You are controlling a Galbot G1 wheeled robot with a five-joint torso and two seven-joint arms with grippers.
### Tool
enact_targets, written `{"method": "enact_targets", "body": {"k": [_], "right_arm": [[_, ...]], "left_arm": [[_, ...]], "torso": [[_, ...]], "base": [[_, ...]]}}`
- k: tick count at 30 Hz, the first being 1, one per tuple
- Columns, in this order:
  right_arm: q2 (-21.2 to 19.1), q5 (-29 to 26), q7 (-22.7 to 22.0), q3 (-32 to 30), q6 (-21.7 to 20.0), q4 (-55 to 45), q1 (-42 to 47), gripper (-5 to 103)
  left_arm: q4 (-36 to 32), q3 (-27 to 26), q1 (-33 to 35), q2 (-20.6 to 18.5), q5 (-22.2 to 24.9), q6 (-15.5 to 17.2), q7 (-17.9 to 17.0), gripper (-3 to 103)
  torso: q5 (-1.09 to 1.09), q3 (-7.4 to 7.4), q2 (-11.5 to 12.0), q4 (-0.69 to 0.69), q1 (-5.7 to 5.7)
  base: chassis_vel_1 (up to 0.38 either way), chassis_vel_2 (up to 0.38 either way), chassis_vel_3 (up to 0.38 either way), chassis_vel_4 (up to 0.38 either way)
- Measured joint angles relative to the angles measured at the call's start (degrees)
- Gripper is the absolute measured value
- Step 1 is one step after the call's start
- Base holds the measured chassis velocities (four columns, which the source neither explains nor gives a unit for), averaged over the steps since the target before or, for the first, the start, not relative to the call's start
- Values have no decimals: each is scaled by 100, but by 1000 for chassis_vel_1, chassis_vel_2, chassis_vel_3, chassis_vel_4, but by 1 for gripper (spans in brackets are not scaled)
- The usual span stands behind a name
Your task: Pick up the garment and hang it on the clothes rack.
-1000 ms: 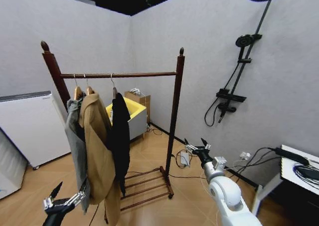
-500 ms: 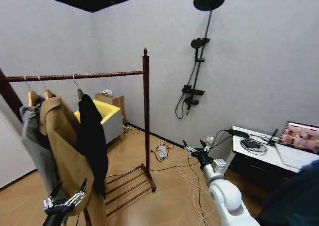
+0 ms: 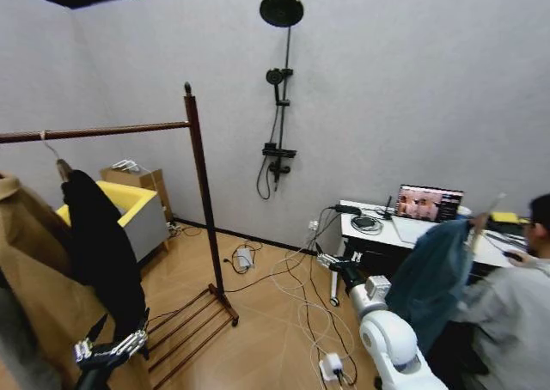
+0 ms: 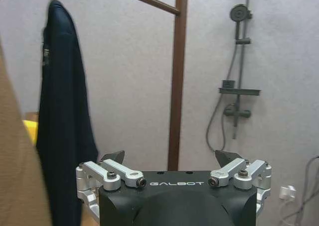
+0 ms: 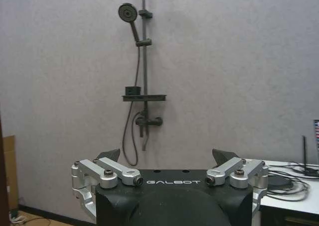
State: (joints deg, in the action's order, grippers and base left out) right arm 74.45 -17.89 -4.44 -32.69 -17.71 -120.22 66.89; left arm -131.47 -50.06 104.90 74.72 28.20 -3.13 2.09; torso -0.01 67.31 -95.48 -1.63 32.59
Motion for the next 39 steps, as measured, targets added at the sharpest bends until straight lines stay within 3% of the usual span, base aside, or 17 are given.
{"method": "enact_targets", "body": {"k": [25, 39], "right_arm": [[49, 74, 102, 56, 54, 82, 45, 100], [89, 144, 127, 143, 87, 232, 0, 100]], "left_arm": [[0, 0, 0, 0, 0, 0, 1, 100], [0, 0, 0, 0, 0, 0, 0, 100]], "torso": [[1, 0, -1, -1, -1], [0, 0, 0, 1, 0]], "base": [[-16, -233, -228, -17], [82, -118, -122, 79]]}}
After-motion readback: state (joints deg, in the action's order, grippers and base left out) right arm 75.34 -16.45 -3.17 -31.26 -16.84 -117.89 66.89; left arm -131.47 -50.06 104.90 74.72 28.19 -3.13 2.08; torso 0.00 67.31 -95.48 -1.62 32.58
